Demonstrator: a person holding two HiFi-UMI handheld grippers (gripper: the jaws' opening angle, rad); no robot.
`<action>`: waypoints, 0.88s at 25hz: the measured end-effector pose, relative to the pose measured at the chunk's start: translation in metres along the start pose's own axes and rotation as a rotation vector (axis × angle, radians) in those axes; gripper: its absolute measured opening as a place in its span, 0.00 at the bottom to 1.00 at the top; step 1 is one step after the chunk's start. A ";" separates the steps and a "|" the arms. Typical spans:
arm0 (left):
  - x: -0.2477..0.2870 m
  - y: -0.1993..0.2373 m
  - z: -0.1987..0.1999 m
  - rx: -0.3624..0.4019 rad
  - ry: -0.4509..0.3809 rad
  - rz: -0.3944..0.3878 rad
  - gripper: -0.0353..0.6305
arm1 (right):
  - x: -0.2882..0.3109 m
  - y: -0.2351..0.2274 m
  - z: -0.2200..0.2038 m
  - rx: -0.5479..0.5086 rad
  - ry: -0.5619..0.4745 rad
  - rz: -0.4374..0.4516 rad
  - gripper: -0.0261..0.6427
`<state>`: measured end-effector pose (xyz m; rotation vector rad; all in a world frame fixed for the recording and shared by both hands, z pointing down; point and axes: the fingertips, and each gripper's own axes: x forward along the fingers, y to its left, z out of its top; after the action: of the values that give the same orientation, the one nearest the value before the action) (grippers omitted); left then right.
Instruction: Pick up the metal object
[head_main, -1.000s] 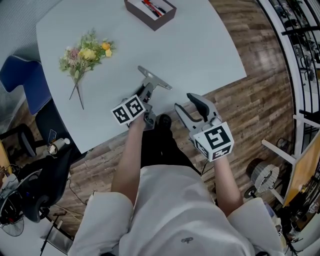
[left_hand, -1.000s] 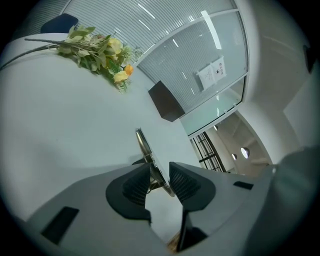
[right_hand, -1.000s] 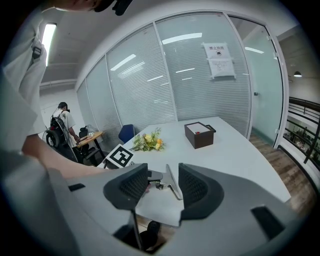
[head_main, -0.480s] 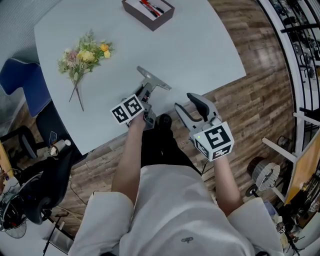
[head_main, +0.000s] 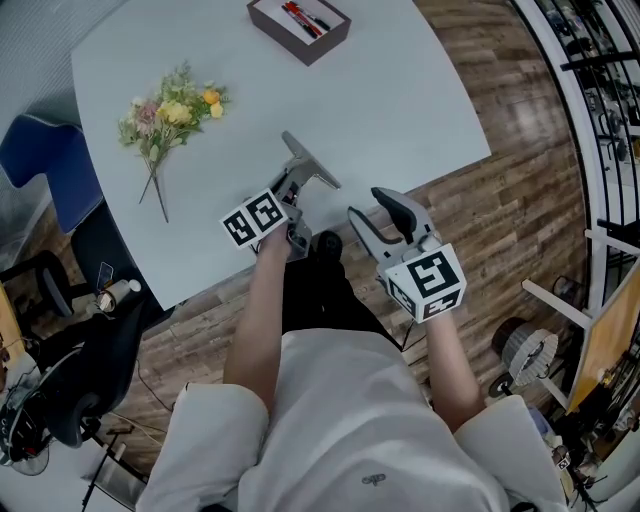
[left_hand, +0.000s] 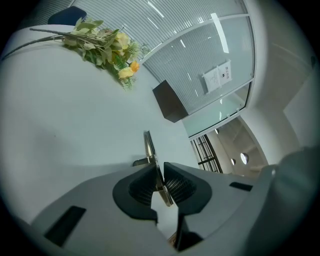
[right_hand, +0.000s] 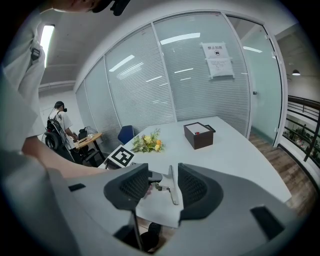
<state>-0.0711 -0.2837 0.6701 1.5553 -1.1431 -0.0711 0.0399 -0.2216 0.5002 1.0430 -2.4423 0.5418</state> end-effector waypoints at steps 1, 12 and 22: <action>0.000 0.001 0.000 0.001 0.002 0.002 0.14 | 0.001 0.000 0.000 0.000 -0.001 0.000 0.31; -0.003 -0.003 0.001 -0.053 -0.010 -0.010 0.10 | -0.005 -0.001 0.003 0.007 -0.016 0.008 0.31; -0.004 -0.015 0.002 -0.024 -0.015 -0.018 0.09 | -0.013 -0.006 0.009 0.026 -0.046 0.016 0.30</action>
<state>-0.0656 -0.2842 0.6558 1.5462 -1.1362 -0.1088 0.0505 -0.2224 0.4866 1.0580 -2.4915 0.5616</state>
